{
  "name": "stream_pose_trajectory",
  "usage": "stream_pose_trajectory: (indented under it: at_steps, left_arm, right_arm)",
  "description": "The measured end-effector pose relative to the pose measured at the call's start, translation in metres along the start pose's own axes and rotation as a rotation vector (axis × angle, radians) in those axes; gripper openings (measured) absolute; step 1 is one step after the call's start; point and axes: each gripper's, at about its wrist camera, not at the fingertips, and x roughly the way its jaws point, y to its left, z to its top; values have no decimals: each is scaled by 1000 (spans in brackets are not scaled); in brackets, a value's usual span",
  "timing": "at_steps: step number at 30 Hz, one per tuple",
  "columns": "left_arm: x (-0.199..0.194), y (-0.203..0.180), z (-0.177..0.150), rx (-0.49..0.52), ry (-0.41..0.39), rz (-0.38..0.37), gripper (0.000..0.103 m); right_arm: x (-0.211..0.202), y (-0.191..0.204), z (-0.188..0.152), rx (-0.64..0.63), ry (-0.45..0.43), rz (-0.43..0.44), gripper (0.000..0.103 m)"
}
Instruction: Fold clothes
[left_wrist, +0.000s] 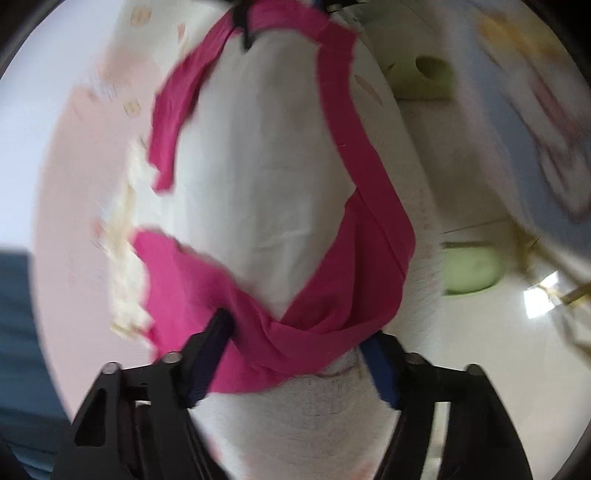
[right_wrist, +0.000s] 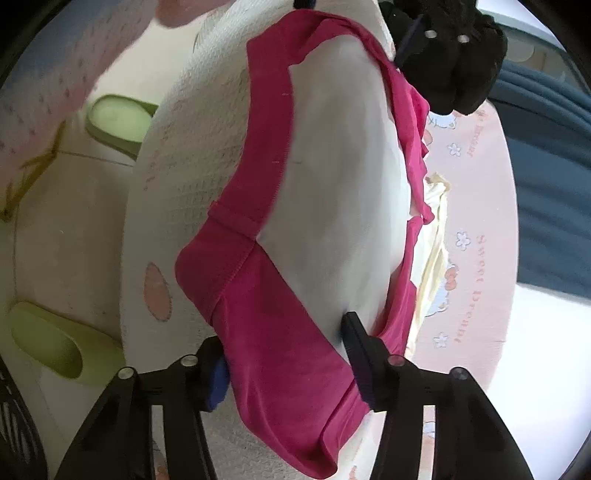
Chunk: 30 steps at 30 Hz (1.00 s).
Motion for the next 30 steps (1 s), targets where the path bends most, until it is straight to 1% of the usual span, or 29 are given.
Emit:
stream_pose_trajectory:
  at_steps: [1,2,3,6,7,9,11,13,17,20,22,23,24,25,26,27,28,29,30]
  left_arm:
    - [0,8,1,-41,11,-46,58]
    - [-2,18,2,-87,10,-95,55]
    - [-3,29,2,-134,8,-145,51]
    - [-2,62,1,-285,14,-304,43]
    - [0,74,-1,-341,15,-358,40]
    - [9,103,-8,-494,37,-492,36]
    - [18,125,-16,-606,49,-576,32]
    - [27,141,-22,-685,72,-616,31]
    - [47,175,-33,-838,94,-695,31]
    - [63,199,-41,-942,115,-745,31]
    - [73,208,-44,-984,122,-766,31]
    - [81,213,-47,-1006,125,-787,31]
    - [88,217,-48,-1016,132,-790,31]
    - [98,220,-50,-1035,143,-812,31]
    - [107,223,-52,-1054,154,-835,31]
    - [117,225,-55,-1073,166,-858,31]
    - [127,226,-59,-1111,176,-911,31]
    - [135,227,-64,-1144,188,-965,31]
    - [138,229,-67,-1165,185,-991,31]
  right_arm:
    - [1,-3,0,17,-2,19,47]
    - [1,-9,0,47,-2,46,41]
    - [0,-20,2,99,-1,87,35]
    - [-2,-50,4,245,13,186,23]
    - [-1,-61,4,292,18,216,21]
    - [6,-85,5,396,36,279,9]
    - [15,-111,3,506,53,341,9]
    - [25,-135,0,608,69,406,9]
    - [53,-182,-11,816,111,583,9]
    - [80,-213,-24,974,150,737,9]
    - [104,-230,-37,1109,190,858,9]
    - [115,-236,-43,1168,208,921,9]
    - [127,-241,-49,1214,231,964,9]
    - [139,-245,-54,1236,264,965,9]
    - [150,-246,-59,1263,301,986,9]
    - [160,-243,-67,1295,343,1043,9]
    - [169,-241,-73,1324,380,1090,11]
    - [178,-241,-74,1348,414,1118,18]
    - [186,-241,-75,1364,452,1142,22]
